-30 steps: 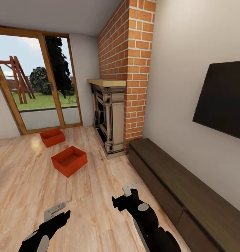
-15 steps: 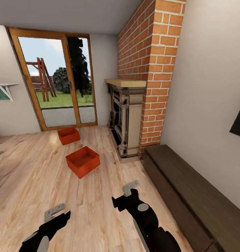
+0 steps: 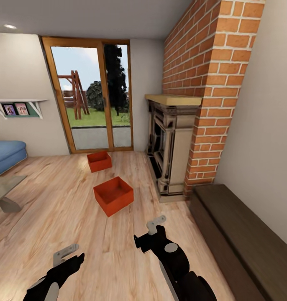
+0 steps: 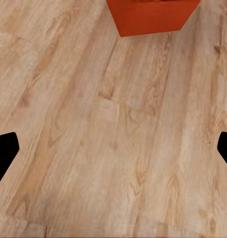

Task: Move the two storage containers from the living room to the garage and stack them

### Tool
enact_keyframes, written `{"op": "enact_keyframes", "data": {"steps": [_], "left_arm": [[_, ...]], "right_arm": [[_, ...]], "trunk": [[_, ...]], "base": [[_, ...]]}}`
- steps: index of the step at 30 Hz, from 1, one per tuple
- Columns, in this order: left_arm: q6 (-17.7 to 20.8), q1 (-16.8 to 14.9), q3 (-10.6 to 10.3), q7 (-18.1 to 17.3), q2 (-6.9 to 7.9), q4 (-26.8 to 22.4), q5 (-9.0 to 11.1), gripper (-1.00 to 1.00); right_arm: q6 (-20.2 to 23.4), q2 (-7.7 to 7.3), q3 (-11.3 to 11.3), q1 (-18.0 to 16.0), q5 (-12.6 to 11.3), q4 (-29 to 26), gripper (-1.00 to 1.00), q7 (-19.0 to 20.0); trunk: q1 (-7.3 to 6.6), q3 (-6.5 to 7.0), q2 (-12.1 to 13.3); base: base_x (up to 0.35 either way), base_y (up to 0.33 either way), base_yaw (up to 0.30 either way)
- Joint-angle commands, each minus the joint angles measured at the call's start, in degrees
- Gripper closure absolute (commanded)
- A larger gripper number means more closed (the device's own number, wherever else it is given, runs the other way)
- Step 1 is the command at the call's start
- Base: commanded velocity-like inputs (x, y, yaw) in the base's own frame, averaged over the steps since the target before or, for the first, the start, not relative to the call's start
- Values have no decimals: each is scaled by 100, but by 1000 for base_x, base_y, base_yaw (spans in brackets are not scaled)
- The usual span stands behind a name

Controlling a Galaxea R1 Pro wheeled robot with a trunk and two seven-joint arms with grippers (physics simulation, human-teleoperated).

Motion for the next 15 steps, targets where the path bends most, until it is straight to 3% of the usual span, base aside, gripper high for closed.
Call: {"op": "enact_keyframes", "data": {"steps": [1,11,15], "left_arm": [[0,0,0,-2,0,10,0,-100],[-1,0,0,-4,0,27,0,-100],[-1,0,0,-6,0,27,0,-100]], "right_arm": [[-2,0,-4,0,5,3,-100,4],[-21,0,-4,0,-2,-16,-100,14],[-22,0,-4,-1,-4,-32,-100,15]], "trunk": [[0,0,0],[0,-3,0],[0,-5,0]], "base": [[337,-139,283],[337,-149,275],[337,-153,78]]}}
